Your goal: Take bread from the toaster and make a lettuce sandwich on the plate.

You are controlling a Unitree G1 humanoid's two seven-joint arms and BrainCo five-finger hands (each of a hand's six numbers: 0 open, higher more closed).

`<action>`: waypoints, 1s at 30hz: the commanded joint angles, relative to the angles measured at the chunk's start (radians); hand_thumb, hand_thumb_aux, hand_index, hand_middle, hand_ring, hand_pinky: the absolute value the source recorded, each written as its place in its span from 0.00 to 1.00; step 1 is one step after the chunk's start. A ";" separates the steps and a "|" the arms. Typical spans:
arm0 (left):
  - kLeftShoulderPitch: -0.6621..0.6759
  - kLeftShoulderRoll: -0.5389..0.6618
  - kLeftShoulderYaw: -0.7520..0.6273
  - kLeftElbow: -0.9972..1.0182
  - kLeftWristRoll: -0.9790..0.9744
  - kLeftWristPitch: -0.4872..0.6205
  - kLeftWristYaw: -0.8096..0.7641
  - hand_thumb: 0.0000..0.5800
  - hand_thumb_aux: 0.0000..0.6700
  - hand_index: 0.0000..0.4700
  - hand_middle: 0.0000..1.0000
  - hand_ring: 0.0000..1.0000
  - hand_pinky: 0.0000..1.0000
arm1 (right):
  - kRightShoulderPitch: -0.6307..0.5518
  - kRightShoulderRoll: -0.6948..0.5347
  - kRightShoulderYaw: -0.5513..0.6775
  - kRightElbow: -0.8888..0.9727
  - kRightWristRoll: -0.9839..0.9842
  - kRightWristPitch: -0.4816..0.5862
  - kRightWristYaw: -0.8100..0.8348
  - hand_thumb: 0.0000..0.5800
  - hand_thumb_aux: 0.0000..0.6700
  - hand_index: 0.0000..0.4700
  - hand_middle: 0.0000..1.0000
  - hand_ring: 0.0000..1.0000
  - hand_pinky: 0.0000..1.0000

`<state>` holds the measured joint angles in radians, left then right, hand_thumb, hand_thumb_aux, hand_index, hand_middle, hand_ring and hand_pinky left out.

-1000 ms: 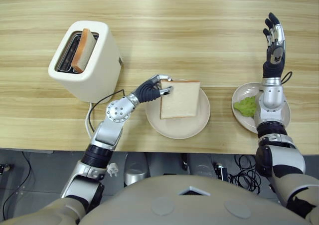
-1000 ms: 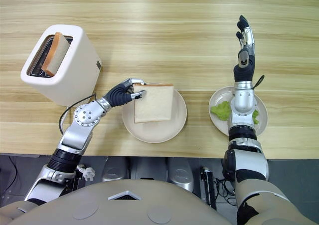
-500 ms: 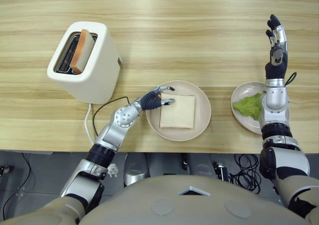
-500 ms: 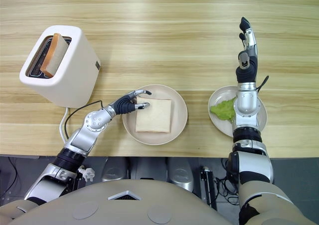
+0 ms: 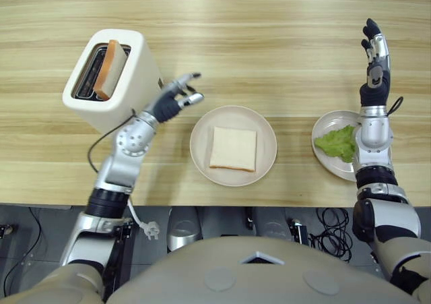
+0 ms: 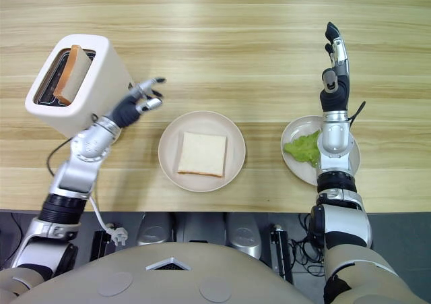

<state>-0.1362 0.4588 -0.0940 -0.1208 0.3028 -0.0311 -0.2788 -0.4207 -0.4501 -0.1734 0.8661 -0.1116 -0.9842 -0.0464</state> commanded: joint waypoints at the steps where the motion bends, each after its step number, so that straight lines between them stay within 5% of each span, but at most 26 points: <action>1: 0.037 0.008 0.038 -0.104 -0.018 0.054 -0.023 0.00 0.00 0.00 0.00 0.00 0.00 | 0.011 -0.023 0.004 -0.013 -0.014 0.004 0.002 0.00 0.00 0.00 0.00 0.00 0.00; 6: 0.052 -0.016 0.026 -0.134 -0.042 0.072 -0.039 0.00 0.00 0.00 0.00 0.00 0.00 | 0.062 -0.122 0.009 0.030 -0.157 -0.050 -0.099 0.00 0.00 0.00 0.00 0.00 0.00; 8: 0.062 -0.037 0.018 -0.128 -0.066 0.053 -0.035 0.00 0.00 0.00 0.00 0.00 0.00 | 0.096 -0.201 0.030 0.061 -0.311 -0.048 -0.256 0.00 0.00 0.00 0.00 0.00 0.00; 13: 0.087 -0.109 0.034 -0.124 -0.124 -0.002 -0.003 0.00 0.00 0.00 0.00 0.00 0.00 | 0.154 -0.390 0.275 0.144 -0.773 0.129 -0.813 0.00 0.00 0.00 0.00 0.00 0.00; 17: 0.099 -0.124 0.059 -0.099 -0.141 -0.019 0.016 0.00 0.00 0.00 0.00 0.00 0.00 | 0.144 -0.436 0.450 0.263 -0.931 0.263 -1.037 0.00 0.00 0.00 0.00 0.00 0.00; 23: 0.113 -0.120 0.067 -0.069 -0.141 -0.035 0.023 0.00 0.00 0.00 0.00 0.00 0.00 | 0.121 -0.434 0.600 0.399 -0.977 0.360 -1.119 0.00 0.00 0.00 0.00 0.00 0.00; 30: 0.119 -0.123 0.055 -0.047 -0.138 -0.044 0.024 0.00 0.00 0.00 0.00 0.00 0.00 | 0.142 -0.433 0.614 0.463 -0.892 0.382 -1.070 0.00 0.00 0.00 0.00 0.00 0.00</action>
<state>-0.0275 0.3365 -0.0342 -0.1923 0.1649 -0.0712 -0.2549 -0.2937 -0.8781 0.4412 1.3071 -1.0401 -0.6085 -1.1497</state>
